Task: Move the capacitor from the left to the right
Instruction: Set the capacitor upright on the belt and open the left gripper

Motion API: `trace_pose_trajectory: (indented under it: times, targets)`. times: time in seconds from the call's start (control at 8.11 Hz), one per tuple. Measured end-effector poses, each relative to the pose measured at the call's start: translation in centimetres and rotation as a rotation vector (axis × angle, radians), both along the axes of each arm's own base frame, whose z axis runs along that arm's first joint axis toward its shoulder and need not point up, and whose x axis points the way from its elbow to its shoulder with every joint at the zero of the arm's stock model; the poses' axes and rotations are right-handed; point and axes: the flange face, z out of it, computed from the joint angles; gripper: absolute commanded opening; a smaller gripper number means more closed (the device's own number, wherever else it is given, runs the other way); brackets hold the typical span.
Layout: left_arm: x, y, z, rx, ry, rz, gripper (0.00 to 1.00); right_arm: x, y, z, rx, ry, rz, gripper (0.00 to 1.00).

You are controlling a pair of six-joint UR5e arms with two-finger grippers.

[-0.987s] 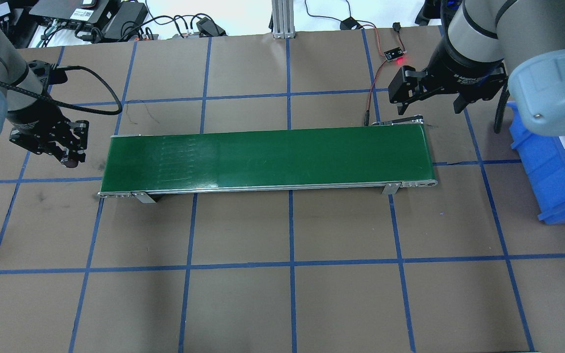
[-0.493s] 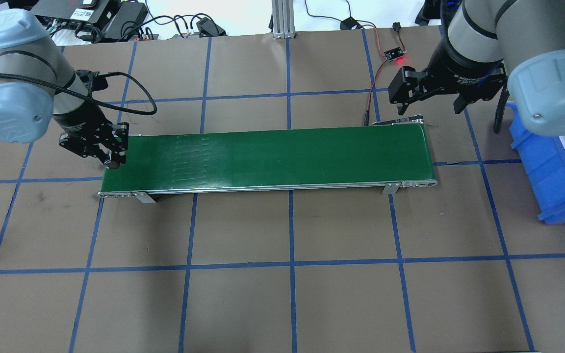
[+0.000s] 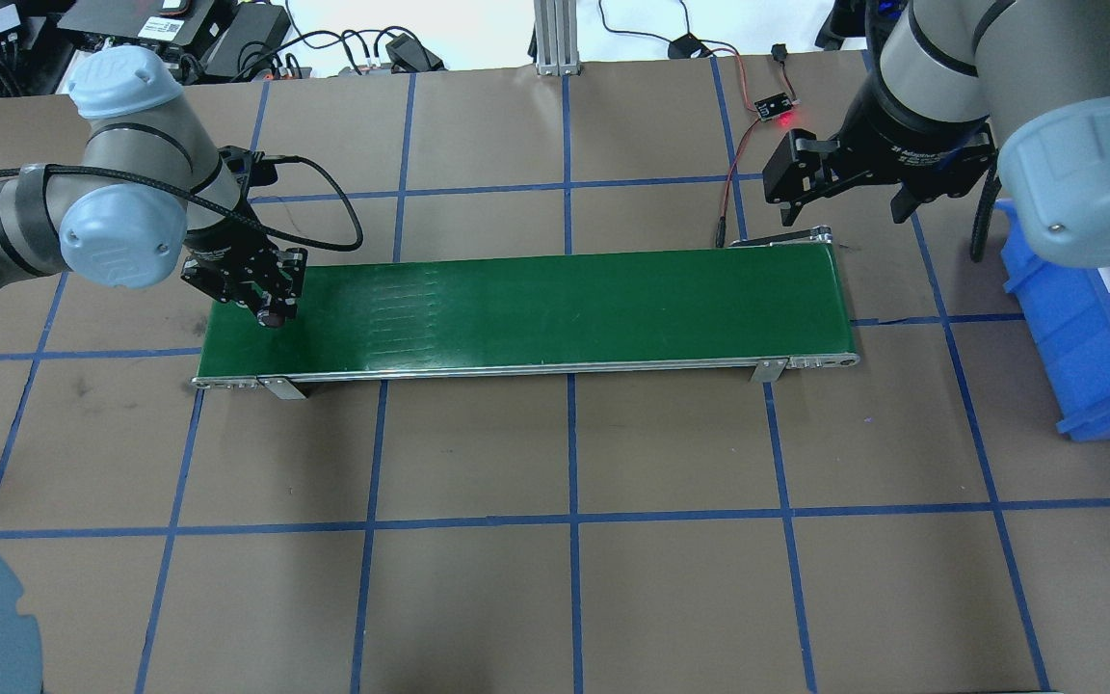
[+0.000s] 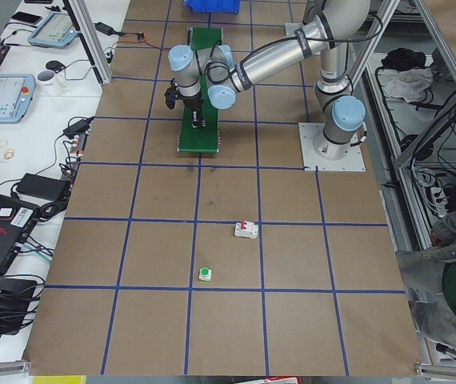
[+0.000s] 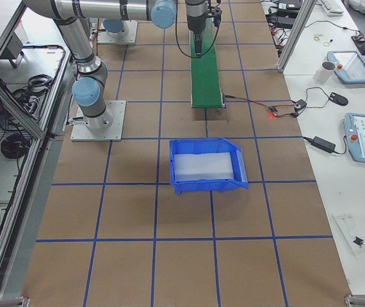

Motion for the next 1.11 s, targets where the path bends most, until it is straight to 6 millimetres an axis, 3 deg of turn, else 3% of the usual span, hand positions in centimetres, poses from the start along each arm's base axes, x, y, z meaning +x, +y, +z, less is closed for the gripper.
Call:
trace_pose_trajectory:
  times: [0.49, 0.62, 0.74, 0.99, 1.11]
  targets:
    - [-0.14, -0.87, -0.93, -0.023, -0.003, -0.025, 0.17, 0.00, 0.00, 0.01, 0.000, 0.000, 0.000, 1.00]
    - [-0.13, -0.92, -0.91, -0.026, -0.003, -0.026, 0.29, 0.00, 0.00, 0.01, 0.000, 0.000, -0.001, 1.00]
    - [-0.14, -0.92, -0.94, -0.027, -0.003, -0.027, 0.49, 0.00, 0.00, 0.01, 0.000, 0.000, -0.001, 1.00]
    - [-0.23, -0.90, -0.87, -0.030, 0.000, -0.028, 0.95, 0.00, 0.00, 0.01, 0.000, 0.000, 0.000, 1.00]
    - [-0.26, -0.92, -0.83, -0.034, 0.000, -0.026, 1.00, 0.00, 0.00, 0.01, 0.000, 0.000, 0.000, 1.00]
